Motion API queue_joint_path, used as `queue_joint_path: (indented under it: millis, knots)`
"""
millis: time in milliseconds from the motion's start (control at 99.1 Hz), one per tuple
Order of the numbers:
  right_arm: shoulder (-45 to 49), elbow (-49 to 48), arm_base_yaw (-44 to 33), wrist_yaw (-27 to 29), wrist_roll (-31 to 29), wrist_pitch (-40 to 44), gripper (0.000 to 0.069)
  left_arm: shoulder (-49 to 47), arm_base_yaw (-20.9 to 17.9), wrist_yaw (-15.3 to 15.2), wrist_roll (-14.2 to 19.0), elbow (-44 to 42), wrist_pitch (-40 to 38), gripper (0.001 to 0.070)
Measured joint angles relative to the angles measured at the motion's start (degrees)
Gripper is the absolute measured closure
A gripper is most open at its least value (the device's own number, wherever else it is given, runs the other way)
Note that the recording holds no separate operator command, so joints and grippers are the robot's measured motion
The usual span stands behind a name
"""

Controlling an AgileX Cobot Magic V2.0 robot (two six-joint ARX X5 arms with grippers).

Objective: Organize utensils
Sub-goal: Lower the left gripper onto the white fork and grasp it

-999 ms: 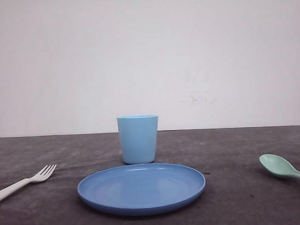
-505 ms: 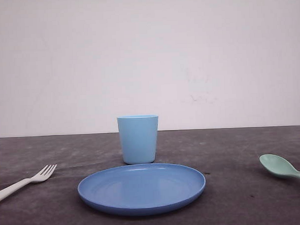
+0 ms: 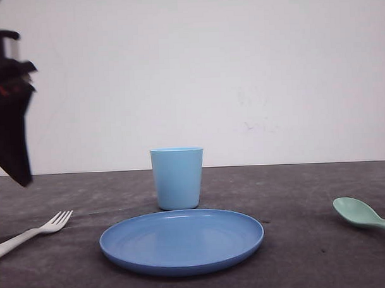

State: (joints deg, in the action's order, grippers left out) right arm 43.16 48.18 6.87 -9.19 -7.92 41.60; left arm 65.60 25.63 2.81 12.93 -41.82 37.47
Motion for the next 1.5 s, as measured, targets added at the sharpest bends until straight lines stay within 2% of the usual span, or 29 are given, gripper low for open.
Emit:
queue_joint_path:
  millis: [212, 505, 767, 949, 1019, 1332, 1504]
  knots:
    - [0.00, 0.00, 0.00, 0.00, 0.00, 1.14, 0.0270, 5.97, 2.25, -4.17, 0.00, 0.00, -3.45, 0.0277]
    - [0.00, 0.00, 0.00, 0.00, 0.00, 1.44, 0.0270, 13.00, 3.17, -4.42, 0.00, 0.00, -6.58, 0.0290]
    - [0.00, 0.00, 0.00, 0.00, 0.00, 1.44, 0.0270, 15.72, 3.82, -6.03, 0.28, -0.52, -8.44, 0.0424]
    - [0.00, 0.00, 0.00, 0.00, 0.00, 1.46, 0.0270, 15.89, 4.68, -6.54, 1.11, -0.55, -9.35, 0.0620]
    - [0.00, 0.00, 0.00, 0.00, 0.00, 1.46, 0.0270, 15.91, 4.90, -6.58, 1.33, -0.55, -9.42, 0.0660]
    - [0.00, 0.00, 0.00, 0.00, 0.00, 1.46, 0.0270, 15.23, 5.49, -10.12, 1.49, -1.16, -8.35, 0.0666]
    - [0.11, 0.00, 0.00, 0.02, 0.00, 1.46, 0.0270, 9.90, 5.53, -11.69, 1.49, -4.74, -10.29, 0.0666]
